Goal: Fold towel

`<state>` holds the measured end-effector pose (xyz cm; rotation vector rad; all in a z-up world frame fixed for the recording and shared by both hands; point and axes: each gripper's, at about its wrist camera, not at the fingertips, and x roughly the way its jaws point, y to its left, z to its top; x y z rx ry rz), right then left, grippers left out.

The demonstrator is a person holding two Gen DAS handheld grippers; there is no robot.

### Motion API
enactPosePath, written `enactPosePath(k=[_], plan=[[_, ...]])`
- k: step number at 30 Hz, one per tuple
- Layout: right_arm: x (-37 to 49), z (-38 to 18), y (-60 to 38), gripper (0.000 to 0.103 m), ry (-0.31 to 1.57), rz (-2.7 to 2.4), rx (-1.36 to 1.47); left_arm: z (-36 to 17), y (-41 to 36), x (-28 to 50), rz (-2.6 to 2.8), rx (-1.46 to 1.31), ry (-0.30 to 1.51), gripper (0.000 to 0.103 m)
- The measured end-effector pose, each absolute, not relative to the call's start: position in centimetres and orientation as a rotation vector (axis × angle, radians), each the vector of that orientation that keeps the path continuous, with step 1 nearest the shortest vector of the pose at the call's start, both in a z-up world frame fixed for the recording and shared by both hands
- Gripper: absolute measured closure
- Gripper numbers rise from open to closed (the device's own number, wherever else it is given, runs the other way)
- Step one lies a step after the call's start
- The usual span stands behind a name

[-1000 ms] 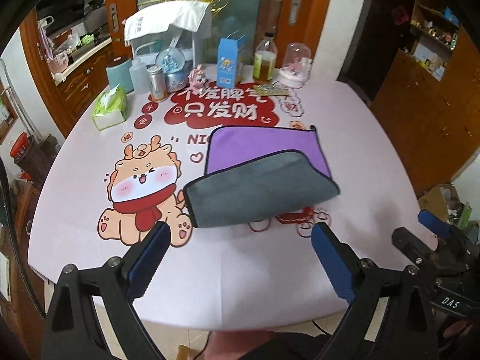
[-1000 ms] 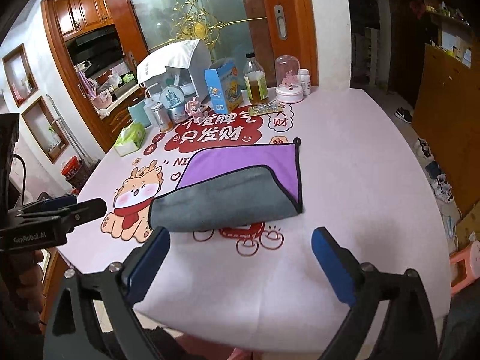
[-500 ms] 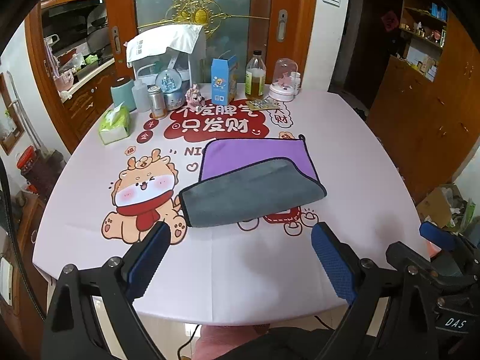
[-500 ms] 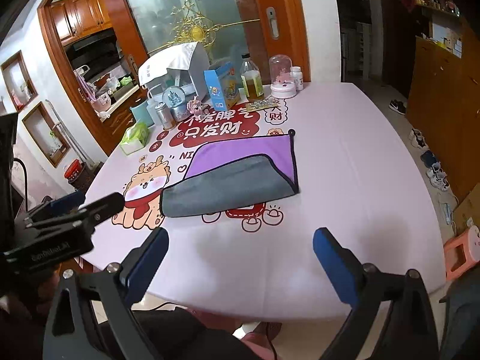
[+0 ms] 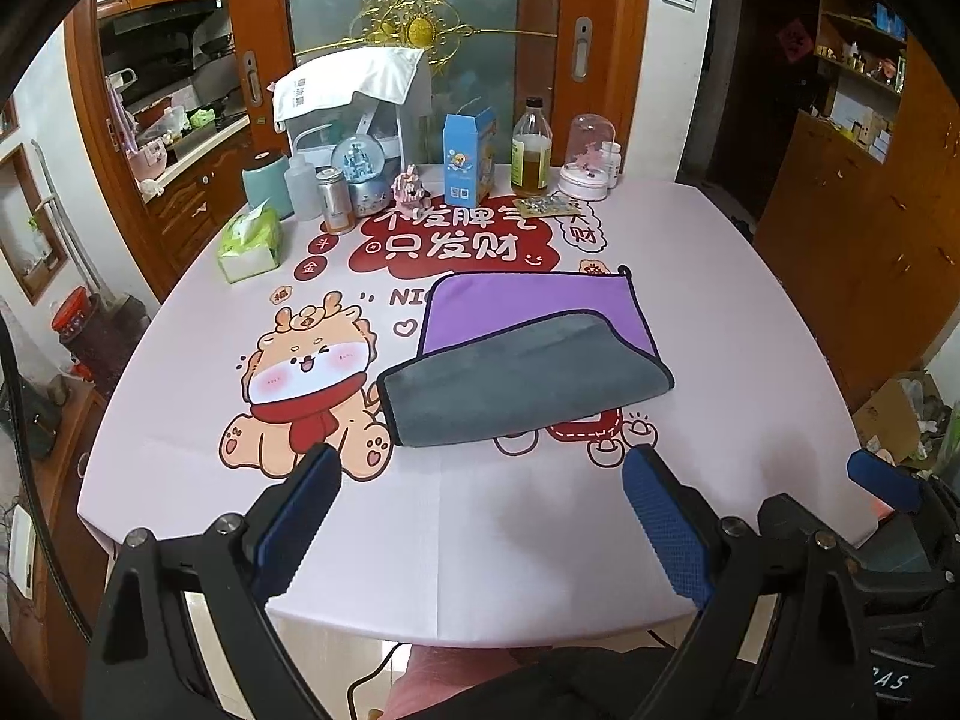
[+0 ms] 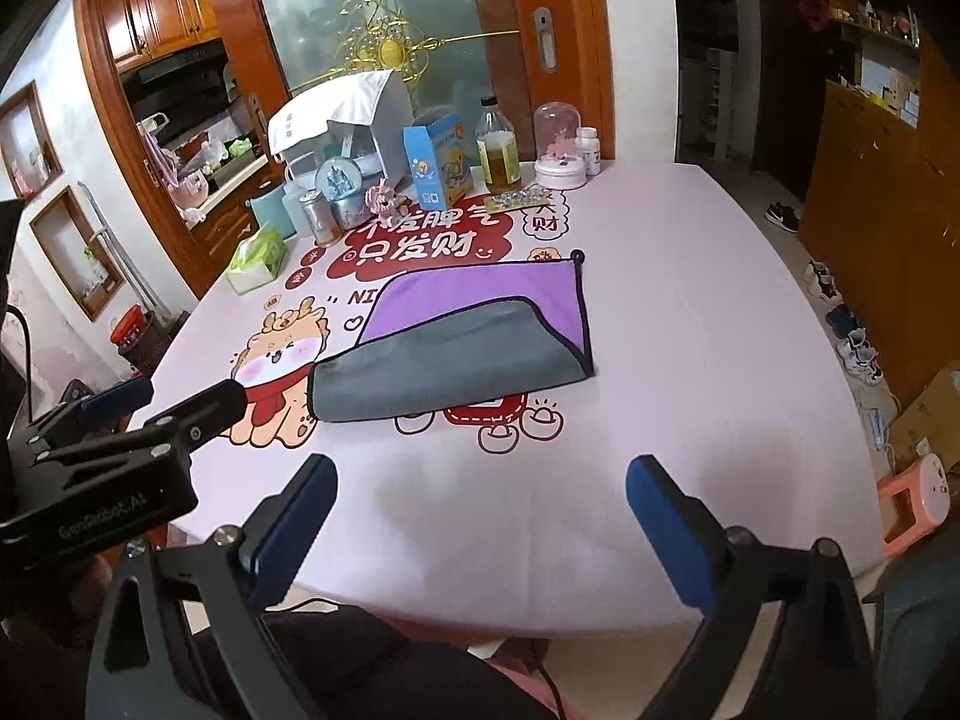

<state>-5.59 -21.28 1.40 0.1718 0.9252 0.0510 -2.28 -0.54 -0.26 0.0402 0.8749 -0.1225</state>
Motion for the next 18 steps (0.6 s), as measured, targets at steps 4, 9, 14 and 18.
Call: enactPosePath(k=[4, 9, 14, 18], plan=[[-5.4, 1.1, -21.2, 0.005, 0.945, 0.046, 0.161, -0.3, -0.6, -2.3, -0.123, 0.040, 0.874, 0.005], [-4.9, 0.8, -21.5, 0.005, 0.958, 0.037, 0.158, -0.4, -1.0, -2.1, -0.127, 0.041, 0.870, 0.001], [-4.6, 0.8, -21.7, 0.005, 0.960, 0.033, 0.155, -0.3, -1.5, -1.6, -0.127, 0.041, 0.865, 0.001], [-4.5, 0.8, -21.7, 0.005, 0.959, 0.034, 0.156, -0.3, -1.6, -1.3, -0.125, 0.038, 0.869, 0.001]])
